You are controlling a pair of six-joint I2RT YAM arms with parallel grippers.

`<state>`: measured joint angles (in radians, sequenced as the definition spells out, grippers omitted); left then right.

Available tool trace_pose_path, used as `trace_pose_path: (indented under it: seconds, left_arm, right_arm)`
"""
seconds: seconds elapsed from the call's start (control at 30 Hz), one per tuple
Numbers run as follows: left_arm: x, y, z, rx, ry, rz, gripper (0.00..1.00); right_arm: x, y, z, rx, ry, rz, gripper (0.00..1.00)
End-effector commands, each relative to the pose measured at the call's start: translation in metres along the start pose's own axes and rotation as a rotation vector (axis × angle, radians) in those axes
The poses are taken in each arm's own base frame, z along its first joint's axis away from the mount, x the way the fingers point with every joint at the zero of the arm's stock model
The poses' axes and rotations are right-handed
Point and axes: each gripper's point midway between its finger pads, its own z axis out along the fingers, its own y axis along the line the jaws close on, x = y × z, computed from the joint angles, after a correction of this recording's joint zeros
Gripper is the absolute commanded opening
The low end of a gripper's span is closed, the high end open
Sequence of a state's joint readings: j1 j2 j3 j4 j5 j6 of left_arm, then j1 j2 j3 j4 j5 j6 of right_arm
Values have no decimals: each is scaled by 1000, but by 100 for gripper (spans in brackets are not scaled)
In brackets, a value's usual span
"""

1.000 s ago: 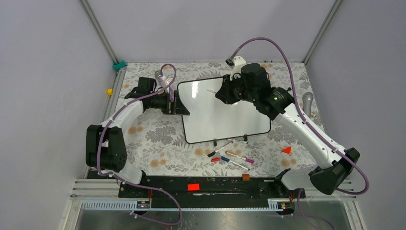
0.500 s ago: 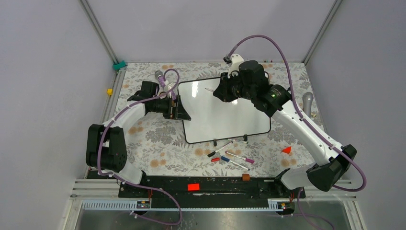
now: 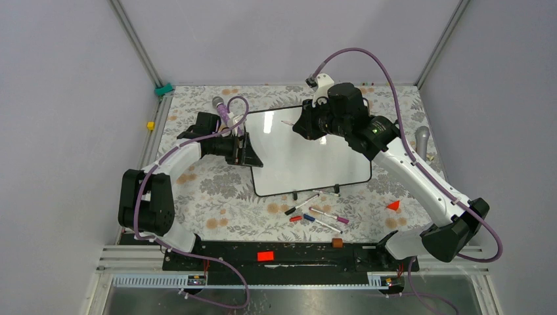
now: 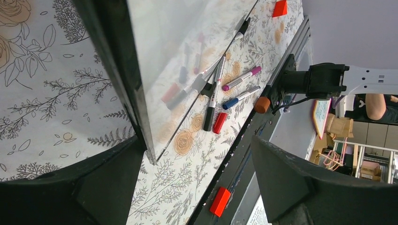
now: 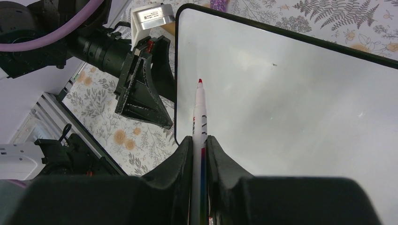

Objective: Write a sentence on the whiteboard
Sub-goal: Hold the whiteboard on the whiteboard stand.

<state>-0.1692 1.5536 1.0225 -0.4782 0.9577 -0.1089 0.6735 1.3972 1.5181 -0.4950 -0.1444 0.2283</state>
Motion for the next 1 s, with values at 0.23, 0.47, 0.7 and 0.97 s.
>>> trace_pose_path:
  seconds: [0.23,0.47,0.7,0.97]
  left_arm:
    - [-7,5,3,0,14,57,76]
    - [-12,9,3,-20,10,86,49]
    - [-9,9,2,-27,0,104,47]
    - [-8,8,0,-31,-57,128,44]
  right_arm:
    - [-14,6,-6,-21,-50,-56,0]
    - [-13,5,-7,-21,-51,-77,0]
    - [-13,5,-8,-25,-52,-81,0]
    - [-10,6,-9,-29,-48,-75,0]
